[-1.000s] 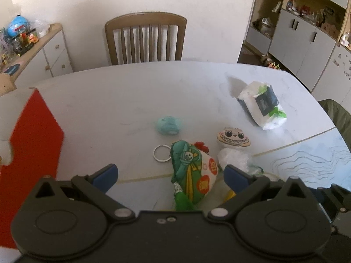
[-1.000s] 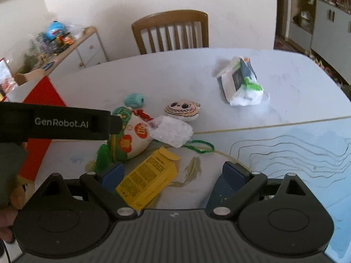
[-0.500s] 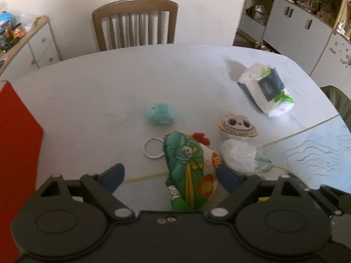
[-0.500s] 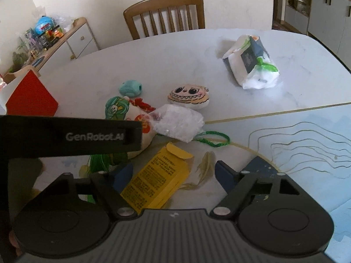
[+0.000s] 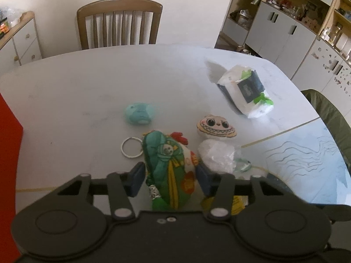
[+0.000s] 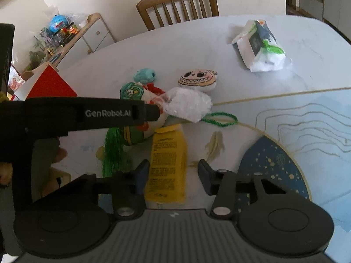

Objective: Organize objects
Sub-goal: 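Grasp the green plush keychain with left tool while right tool grasps the yellow box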

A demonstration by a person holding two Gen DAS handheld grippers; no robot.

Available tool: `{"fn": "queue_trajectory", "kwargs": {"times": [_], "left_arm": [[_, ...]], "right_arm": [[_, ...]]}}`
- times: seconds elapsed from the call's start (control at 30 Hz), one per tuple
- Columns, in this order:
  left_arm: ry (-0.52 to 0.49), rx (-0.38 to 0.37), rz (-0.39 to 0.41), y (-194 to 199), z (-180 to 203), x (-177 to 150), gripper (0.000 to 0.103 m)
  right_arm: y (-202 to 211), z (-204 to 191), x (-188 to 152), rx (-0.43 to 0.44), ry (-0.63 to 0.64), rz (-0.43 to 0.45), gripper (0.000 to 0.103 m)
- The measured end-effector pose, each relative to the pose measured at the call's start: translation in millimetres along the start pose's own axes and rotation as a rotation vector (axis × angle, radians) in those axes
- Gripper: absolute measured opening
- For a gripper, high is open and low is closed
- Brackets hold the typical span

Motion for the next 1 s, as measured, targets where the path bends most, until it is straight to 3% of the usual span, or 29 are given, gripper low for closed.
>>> {"fn": "queue_trajectory", "kwargs": {"times": [0.27,0.43,0.77,1.0], "left_arm": [[0.008,0.017,0.0,7.5,0.0,-0.2,0.043],[0.053,-0.013,-0.005,23.7,-5.4,-2.6,0.041],[0.113,-0.082,0.036,85.3,-14.2,-1.6,0.041],[0.128,-0.082,0.072,126.6,-26.5,-5.1,0.041]], "right_arm": [[7.8,7.4,2.1,0.016,-0.054,0.009,0.031],[22.4,7.0,1.1,0.035,-0.07,0.026,0.03],[69.8,-5.1,-4.0,0.055,-0.068,0.084,0.03],[99.0,-26.5,1.6,0.08,-0.056,0.118,0.03]]}}
Point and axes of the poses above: each gripper's, at about its wrist camera, not at the fingertips, and y roughly against the way its jaws point, z to its right, x to its top, the point moved 8 cm from there along -y, roughly the way its jaws point, and after that the axes turned 10 degrees about x, right-handed, at the moved point
